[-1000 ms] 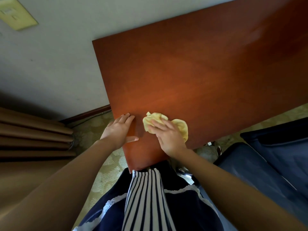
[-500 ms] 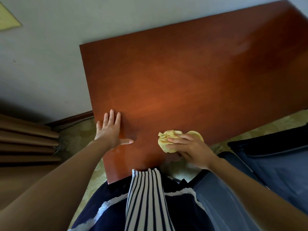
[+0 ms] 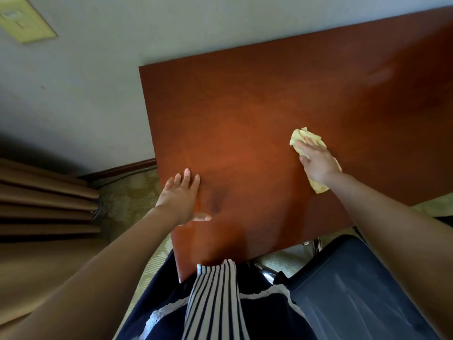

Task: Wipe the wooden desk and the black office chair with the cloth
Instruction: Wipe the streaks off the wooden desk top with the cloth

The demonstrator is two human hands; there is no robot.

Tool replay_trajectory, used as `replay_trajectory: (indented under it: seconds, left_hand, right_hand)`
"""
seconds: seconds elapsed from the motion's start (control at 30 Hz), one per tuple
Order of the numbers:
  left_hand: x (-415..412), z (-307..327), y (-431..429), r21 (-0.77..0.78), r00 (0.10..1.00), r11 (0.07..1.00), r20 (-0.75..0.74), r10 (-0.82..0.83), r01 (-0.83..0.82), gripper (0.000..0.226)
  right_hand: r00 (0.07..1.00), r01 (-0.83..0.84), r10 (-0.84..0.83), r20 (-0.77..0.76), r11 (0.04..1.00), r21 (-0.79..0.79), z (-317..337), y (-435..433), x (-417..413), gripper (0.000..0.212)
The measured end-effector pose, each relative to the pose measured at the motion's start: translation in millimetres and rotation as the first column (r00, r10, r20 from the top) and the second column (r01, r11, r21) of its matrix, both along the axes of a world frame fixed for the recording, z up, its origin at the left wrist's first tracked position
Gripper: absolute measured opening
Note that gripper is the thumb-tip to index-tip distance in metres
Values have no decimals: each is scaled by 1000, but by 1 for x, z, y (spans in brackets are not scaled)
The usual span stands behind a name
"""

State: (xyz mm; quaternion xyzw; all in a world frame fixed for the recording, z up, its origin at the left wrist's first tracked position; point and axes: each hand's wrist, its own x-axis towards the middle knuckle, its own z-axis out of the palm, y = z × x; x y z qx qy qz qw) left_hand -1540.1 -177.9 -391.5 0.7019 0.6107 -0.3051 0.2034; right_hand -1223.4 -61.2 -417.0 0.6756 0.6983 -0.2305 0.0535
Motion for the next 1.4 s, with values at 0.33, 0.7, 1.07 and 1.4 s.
replay_trajectory:
  seconds: [0.33, 0.7, 1.07, 1.4]
  left_hand:
    - [-28, 11, 20, 56, 986, 990, 102, -132, 127, 75]
    - [-43, 0, 44, 394, 910, 892, 411, 45, -222, 36]
    - [5, -20, 59, 58, 845, 863, 244, 476, -502, 121]
    - [16, -21, 62, 54, 909, 910, 97, 405, -411, 130]
  right_hand:
    - [990, -134, 134, -37, 991, 9, -8, -30, -128, 57]
    - [782, -560, 571, -250, 820, 119, -12, -116, -151, 67]
    - [584, -807, 795, -161, 591, -10, -7, -48, -18, 70]
    - [763, -639, 646, -37, 761, 113, -3, 89, -32, 59]
